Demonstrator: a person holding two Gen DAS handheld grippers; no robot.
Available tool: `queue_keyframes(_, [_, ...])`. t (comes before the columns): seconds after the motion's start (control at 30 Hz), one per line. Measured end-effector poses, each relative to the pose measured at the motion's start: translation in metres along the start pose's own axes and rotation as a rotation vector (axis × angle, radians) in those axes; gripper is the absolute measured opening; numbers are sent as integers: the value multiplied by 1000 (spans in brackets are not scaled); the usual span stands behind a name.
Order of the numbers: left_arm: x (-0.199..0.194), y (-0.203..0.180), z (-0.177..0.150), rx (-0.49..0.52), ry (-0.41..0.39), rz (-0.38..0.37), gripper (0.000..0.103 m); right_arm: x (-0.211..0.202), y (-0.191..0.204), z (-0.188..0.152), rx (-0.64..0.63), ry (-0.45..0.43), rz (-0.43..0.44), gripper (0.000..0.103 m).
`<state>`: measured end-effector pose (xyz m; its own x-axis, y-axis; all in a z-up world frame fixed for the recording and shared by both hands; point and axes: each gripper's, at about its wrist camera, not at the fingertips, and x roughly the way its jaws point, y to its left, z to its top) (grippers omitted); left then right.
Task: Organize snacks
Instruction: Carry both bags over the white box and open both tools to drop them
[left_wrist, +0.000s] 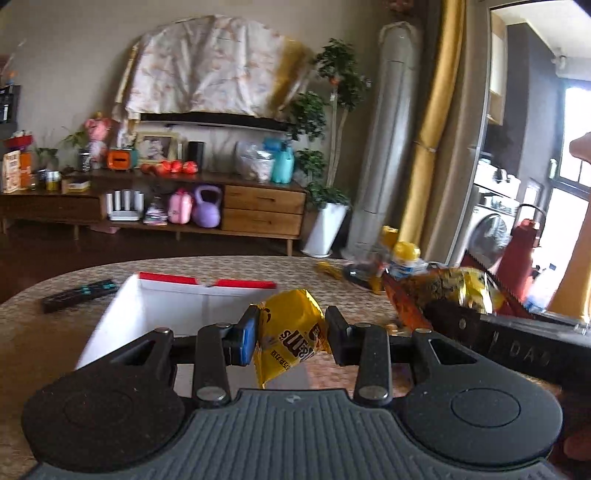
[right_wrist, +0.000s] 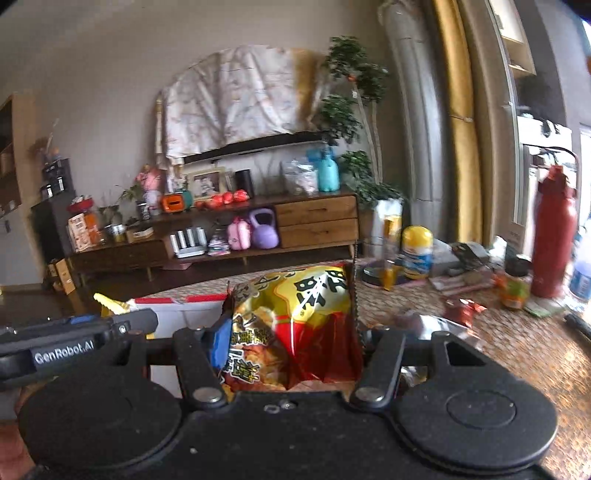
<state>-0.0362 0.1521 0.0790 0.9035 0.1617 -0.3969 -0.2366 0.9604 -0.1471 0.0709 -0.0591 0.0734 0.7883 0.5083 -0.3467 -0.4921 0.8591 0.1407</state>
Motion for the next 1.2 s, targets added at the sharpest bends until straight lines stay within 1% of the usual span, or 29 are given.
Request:
queue_keyframes(0.17, [2, 28, -5, -23, 25, 60, 38, 16, 32, 9, -35, 7, 72, 58])
queue_keyframes(0.27, [5, 44, -13, -38, 45, 94, 38, 29, 52, 12, -56, 32, 117, 58])
queue_keyframes(0.47, [18, 65, -26, -57, 92, 134, 38, 57, 90, 7, -124, 97, 169, 58])
queue_keyframes(0.6, [27, 75, -33, -65, 121, 157, 38, 74, 110, 1, -168, 141, 181, 58])
queue_keyframes(0.73, [33, 83, -39, -75, 148, 174, 38, 93, 123, -5, -203, 206, 197, 58])
queue_keyframes(0.87, [42, 91, -47, -75, 185, 197, 38, 110, 130, -14, -237, 262, 191, 59])
queue_keyframes(1.0, [45, 96, -53, -72, 209, 221, 38, 117, 136, -24, -252, 314, 195, 59])
queue_keyframes(1.1, [45, 95, -54, -61, 210, 222, 39, 121, 137, -27, -263, 341, 196, 62])
queue_keyframes(1.17, [46, 94, -55, -61, 216, 225, 39, 121, 139, -27, -264, 348, 201, 70])
queue_keyframes(1.2, [47, 94, -56, -60, 222, 226, 39, 118, 140, -27, -268, 340, 201, 81])
